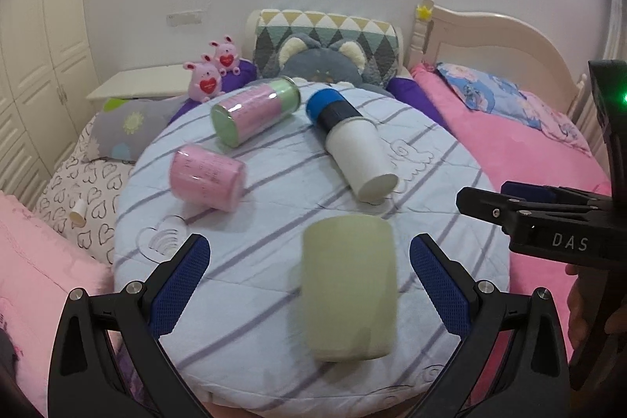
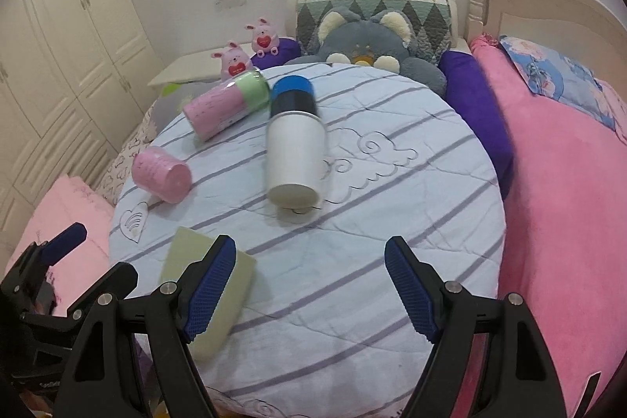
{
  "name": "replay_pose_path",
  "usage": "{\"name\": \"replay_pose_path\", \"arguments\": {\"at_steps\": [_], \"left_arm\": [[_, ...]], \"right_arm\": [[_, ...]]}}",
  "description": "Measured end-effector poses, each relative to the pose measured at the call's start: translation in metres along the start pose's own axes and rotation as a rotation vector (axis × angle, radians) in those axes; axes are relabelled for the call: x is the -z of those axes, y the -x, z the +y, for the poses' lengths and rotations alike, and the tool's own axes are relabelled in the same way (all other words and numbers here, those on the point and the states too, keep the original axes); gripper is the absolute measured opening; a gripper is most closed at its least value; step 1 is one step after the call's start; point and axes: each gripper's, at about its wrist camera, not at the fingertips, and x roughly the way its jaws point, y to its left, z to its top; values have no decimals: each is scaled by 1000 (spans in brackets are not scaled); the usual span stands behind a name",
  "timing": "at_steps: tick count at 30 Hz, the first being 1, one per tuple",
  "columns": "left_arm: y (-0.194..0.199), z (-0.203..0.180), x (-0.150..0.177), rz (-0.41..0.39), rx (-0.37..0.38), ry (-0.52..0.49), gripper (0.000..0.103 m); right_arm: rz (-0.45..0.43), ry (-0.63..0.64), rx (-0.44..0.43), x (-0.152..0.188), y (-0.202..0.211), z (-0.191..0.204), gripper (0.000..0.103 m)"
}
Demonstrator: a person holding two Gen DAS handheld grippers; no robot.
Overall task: Flip cup upright
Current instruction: 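Carry the pale green cup with the right gripper and lower it onto the quilt, then move the left gripper to the pale green cup and grasp its base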
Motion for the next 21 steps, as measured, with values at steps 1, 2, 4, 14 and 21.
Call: {"name": "replay_pose_path", "arguments": {"at_steps": [1,2,4,14,21], "left_arm": [[-1,-4,1,1,-4,-4,103],[-2,-8,1,3,-7,-10,103],[-7,-16,2,21,-21,-22,103],[-31,-36,4,105,-99,-61,103],[-45,-41,0,154,-124,-73,103]], "right_arm": [[-4,-6,-9,2,0,-4,80],[-5,-13,-17,5,-1,-9,80],[-2,-22,-25,9,-3,-17,80],[-1,-50,-17,25,-13,-42,80],[29,-69,-14,34,-23,-57,80]]}}
